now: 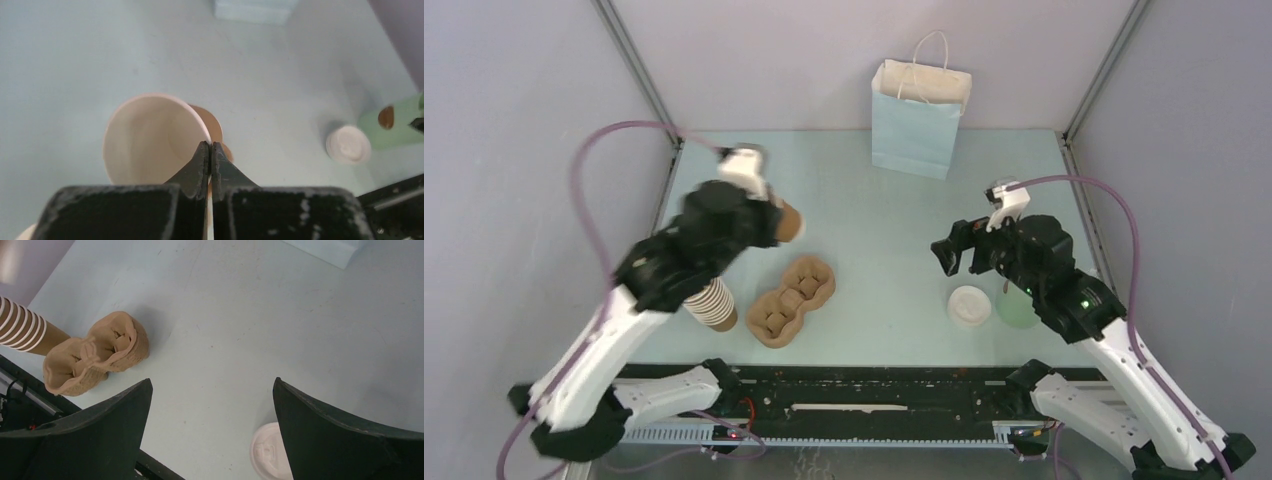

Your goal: Pack the takeout coffee

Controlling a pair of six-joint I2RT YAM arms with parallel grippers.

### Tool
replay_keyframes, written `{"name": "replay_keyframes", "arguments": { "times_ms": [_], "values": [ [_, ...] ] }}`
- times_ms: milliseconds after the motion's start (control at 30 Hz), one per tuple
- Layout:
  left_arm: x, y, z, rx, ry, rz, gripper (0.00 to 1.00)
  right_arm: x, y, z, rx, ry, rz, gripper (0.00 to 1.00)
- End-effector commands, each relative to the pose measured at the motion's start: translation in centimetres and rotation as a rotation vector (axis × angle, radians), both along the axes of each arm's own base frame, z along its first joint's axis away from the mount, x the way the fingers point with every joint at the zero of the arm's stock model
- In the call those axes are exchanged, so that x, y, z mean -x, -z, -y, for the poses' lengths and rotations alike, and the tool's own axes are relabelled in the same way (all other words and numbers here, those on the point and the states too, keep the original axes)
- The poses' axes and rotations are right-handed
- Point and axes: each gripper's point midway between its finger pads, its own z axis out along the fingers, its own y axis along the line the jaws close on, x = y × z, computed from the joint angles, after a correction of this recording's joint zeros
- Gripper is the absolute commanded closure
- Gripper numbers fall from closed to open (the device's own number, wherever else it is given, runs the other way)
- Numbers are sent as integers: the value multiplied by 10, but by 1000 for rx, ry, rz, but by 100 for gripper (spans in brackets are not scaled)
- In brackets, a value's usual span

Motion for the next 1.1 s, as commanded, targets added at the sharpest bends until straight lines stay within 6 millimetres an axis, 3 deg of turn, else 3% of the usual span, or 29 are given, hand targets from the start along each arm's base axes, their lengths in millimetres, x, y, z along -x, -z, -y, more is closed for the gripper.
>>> {"name": "replay_keyframes", "arguments": {
  "times_ms": [0,133,300,433,533,700,1000,1067],
  "values": [
    [-22,29,95,28,148,37,100,14,-40,21,-60,64,100,0],
    [1,60,173,-29,372,104,100,26,-61,43,-104,137,180,1],
    [16,126,216,-126,509,35,100,36,-80,56,-141,157,258,0],
    [22,173,228,-275,526,-24,100,38,-81,58,-142,162,262,0],
    [28,196,239,-366,532,-33,100,34,-72,53,-125,152,227,1],
    [34,220,252,-421,537,-59,100,31,-64,45,-121,130,189,2],
    [33,253,250,-549,528,-122,99,31,-55,43,-103,130,151,2],
    [33,256,248,-562,521,-124,94,31,-54,44,-101,133,146,2]
  ]
}}
